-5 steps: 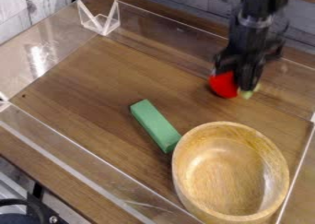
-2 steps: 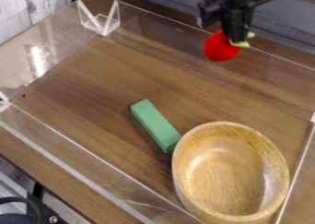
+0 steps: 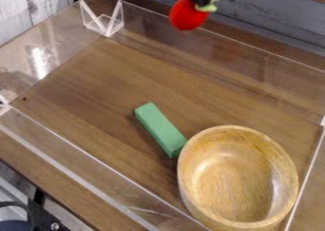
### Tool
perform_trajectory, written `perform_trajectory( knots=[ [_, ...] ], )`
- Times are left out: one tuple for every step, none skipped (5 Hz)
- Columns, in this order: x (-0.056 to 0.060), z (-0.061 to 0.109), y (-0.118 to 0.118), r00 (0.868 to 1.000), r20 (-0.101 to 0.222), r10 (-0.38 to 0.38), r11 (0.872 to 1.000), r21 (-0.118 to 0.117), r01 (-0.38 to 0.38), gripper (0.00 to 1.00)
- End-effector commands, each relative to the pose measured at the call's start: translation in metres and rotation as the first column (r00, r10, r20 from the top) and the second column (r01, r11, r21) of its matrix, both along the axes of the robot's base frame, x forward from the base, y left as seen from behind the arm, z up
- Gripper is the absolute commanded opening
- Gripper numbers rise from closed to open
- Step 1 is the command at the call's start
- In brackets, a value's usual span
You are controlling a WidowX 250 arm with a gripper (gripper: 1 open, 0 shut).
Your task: Move the red object to the left side of the table
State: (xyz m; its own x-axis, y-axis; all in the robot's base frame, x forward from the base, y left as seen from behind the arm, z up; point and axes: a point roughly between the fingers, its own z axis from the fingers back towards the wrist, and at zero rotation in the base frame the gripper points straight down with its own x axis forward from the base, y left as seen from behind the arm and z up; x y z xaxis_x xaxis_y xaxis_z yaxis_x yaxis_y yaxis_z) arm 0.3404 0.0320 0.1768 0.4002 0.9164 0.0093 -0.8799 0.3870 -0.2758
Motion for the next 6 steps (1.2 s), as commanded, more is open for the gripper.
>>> perform_trajectory(
  knots=[
    [-0.018, 0.010, 0.024, 0.996, 0.055, 0.074, 0.997, 0.016, -0.075, 0.00],
    [-0.032, -0.005, 0.049, 0.991, 0.053, 0.124, 0.991, 0.037, -0.126, 0.00],
    [-0.027, -0.017, 0.076, 0.977, 0.055, 0.205, 0.976, 0.056, -0.208, 0.00],
    [-0.021, -0.033, 0.101, 0.961, 0.058, 0.272, 0.959, 0.071, -0.276, 0.00],
    [-0.019, -0.049, 0.120, 0.947, 0.054, 0.316, 0.945, 0.071, -0.319, 0.00],
    [-0.016, -0.063, 0.133, 0.927, 0.027, 0.373, 0.927, 0.033, -0.374, 0.00]
  ],
)
